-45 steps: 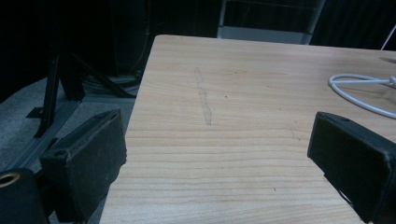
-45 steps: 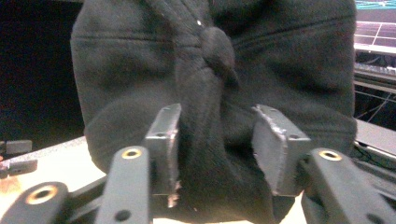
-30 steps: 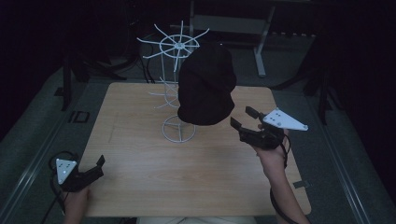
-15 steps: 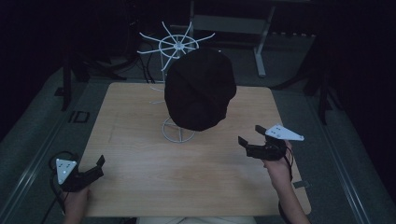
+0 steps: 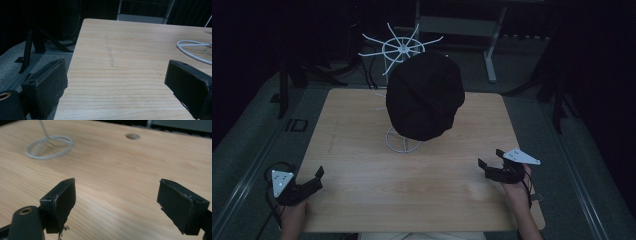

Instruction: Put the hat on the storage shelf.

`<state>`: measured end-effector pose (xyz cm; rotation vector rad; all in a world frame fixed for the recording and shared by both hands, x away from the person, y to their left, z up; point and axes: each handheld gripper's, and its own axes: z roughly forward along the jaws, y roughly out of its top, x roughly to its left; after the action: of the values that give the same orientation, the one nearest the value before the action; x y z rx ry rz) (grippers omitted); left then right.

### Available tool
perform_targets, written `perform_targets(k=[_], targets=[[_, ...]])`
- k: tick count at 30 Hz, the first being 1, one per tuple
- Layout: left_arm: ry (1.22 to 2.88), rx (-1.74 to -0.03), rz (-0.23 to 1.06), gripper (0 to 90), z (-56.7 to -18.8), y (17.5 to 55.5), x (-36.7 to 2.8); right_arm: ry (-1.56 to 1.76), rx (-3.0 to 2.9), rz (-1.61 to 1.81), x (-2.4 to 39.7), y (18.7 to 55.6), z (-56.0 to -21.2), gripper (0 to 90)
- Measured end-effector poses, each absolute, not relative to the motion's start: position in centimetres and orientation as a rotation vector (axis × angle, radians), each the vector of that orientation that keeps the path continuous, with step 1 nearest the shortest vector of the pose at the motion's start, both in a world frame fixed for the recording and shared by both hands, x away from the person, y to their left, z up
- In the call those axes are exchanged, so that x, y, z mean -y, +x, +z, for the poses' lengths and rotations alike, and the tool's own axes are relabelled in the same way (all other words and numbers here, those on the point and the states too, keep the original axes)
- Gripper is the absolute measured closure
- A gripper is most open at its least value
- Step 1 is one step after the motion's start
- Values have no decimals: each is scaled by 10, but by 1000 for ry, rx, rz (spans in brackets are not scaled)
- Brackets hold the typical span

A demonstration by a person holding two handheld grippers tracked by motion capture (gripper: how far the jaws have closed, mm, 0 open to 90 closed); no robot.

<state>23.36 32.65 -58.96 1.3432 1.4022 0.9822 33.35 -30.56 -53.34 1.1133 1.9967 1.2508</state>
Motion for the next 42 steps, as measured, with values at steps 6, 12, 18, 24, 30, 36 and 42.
perform_targets(k=[6,12,18,24,30,36,42], targets=[[1342,-1405,986,49,-590,234,-326,1197,-1940,1224,330,329,-544,152],[1344,-1407,979,49,-590,234,-327,1234,-1932,1132,344,324,-559,152],[1343,-1406,981,49,-590,234,-327,1273,-1888,1096,355,317,-566,151],[1343,-1406,982,49,-590,234,-327,1321,-1837,1067,367,309,-570,151],[1341,-1406,978,49,-590,234,-327,1338,-1752,1023,378,298,-572,151],[1343,-1406,981,49,-590,234,-327,1389,-1669,1010,391,290,-573,151],[1344,-1406,981,49,-590,234,-327,1411,-1575,971,399,288,-572,146]])
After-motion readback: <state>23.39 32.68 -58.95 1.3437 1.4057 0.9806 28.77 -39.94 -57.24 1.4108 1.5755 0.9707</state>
